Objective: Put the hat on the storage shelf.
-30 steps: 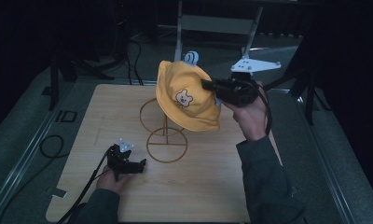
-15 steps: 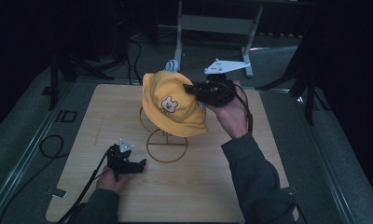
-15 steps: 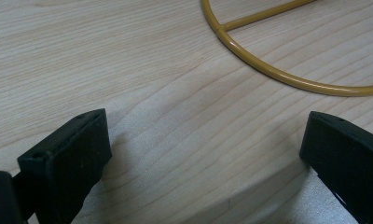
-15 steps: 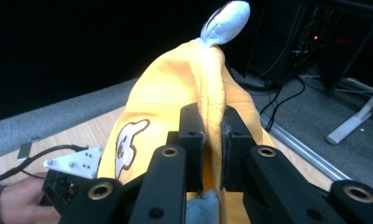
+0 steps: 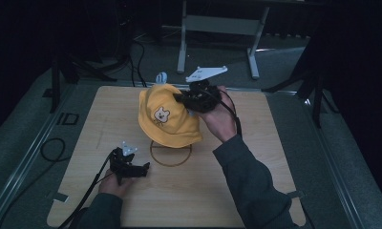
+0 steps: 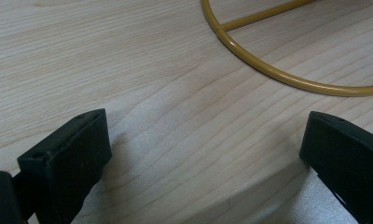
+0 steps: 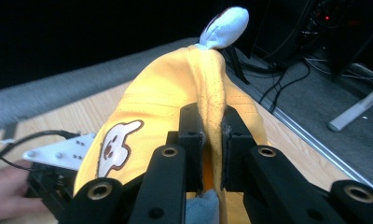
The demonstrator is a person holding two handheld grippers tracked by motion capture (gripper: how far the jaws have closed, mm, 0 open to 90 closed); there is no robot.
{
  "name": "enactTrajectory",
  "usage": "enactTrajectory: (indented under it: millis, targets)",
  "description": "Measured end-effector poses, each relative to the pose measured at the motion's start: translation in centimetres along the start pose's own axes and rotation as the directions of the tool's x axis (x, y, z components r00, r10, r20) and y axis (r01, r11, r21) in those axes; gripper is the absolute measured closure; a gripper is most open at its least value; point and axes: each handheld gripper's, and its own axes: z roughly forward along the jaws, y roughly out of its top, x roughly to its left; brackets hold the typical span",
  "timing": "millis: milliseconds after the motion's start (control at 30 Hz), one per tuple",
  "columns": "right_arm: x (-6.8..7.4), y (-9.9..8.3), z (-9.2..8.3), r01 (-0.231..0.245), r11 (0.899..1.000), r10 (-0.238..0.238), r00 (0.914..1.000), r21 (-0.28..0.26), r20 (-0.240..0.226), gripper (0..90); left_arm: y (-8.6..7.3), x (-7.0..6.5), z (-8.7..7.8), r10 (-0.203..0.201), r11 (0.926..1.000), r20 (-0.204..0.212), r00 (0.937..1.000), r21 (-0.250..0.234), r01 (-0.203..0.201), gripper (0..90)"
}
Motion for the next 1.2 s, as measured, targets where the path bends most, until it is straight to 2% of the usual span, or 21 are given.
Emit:
enactTrajectory:
  millis: [167, 500, 633, 733, 833, 967, 1100, 1200]
  targets:
    - [0.9, 0.2, 1.2, 0.032, 0.999, -0.032, 0.9995, 0.032, 0.009, 81.5, 0.0, 0.0, 0.0, -0.002, 1.0, 0.0, 1.0, -0.002, 0.002, 1.9]
    - [1.2, 0.2, 2.0, 0.014, 0.998, -0.014, 0.9999, 0.057, -0.006, 78.8, 0.0, 0.0, 0.0, -0.001, 1.0, 0.0, 1.0, -0.001, 0.001, 1.9]
    - [1.2, 0.1, 2.3, 0.007, 0.997, -0.006, 1.0, 0.072, -0.006, 67.1, 0.0, 0.0, 0.0, 0.0, 1.0, 0.001, 1.0, -0.001, 0.0, 1.9]
    - [1.3, 0.1, 2.4, 0.002, 0.998, -0.002, 1.0, 0.068, -0.009, 61.8, 0.0, 0.0, 0.0, -0.002, 1.0, 0.001, 1.0, -0.002, 0.002, 1.9]
    - [1.6, 0.1, 2.5, 0.009, 0.998, -0.01, 0.9999, 0.069, 0.007, 58.1, 0.0, 0.0, 0.0, -0.002, 1.0, 0.001, 1.0, -0.002, 0.002, 1.9]
    - [1.8, 0.0, 2.9, 0.007, 0.995, -0.013, 0.9982, 0.1, 0.059, 42.3, 0.0, 0.0, 0.0, 0.0, 1.0, 0.001, 1.0, -0.001, 0.0, 1.9]
    - [1.7, -0.2, 3.2, -0.02, 0.996, 0.013, 0.9968, 0.088, 0.078, 28.1, 0.0, 0.0, 0.0, -0.002, 1.0, 0.001, 1.0, -0.002, 0.002, 1.9]
    - [1.8, -0.1, 3.0, -0.014, 0.996, 0.006, 0.9951, 0.083, 0.099, 19.5, 0.0, 0.0, 0.0, -0.001, 1.0, 0.002, 1.0, -0.001, 0.001, 1.9]
